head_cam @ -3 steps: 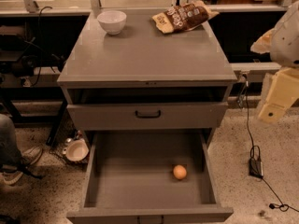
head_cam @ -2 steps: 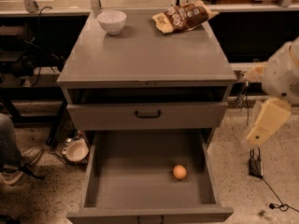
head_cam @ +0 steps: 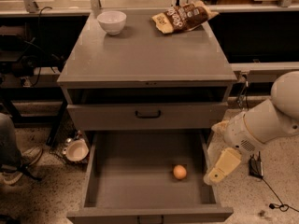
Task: Pick orange from middle drawer and place on counter
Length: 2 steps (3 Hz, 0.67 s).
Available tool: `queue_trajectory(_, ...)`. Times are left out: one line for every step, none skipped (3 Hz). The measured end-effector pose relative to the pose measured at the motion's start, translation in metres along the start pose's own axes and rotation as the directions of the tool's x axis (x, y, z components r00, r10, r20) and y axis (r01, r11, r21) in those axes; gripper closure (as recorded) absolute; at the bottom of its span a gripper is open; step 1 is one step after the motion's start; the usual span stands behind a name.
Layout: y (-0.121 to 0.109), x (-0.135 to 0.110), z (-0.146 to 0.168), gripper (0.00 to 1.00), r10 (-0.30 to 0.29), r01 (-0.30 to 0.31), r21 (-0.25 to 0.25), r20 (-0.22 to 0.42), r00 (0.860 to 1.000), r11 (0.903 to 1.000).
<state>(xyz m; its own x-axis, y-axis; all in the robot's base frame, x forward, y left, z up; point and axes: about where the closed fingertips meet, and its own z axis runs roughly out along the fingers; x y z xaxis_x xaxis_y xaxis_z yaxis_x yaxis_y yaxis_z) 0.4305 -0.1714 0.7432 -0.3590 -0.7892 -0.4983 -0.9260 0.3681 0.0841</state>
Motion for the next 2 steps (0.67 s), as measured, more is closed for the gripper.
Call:
queue_trajectory(0.000, -0.001, -0.002, 0.00, -0.002, 0.002, 0.001, 0.000, 1.000, 1.0000)
queue_trajectory(-0.007, 0.012, 0.012, 0.00, 0.017, -0.018, 0.031, 0.042, 0.999, 0.9993)
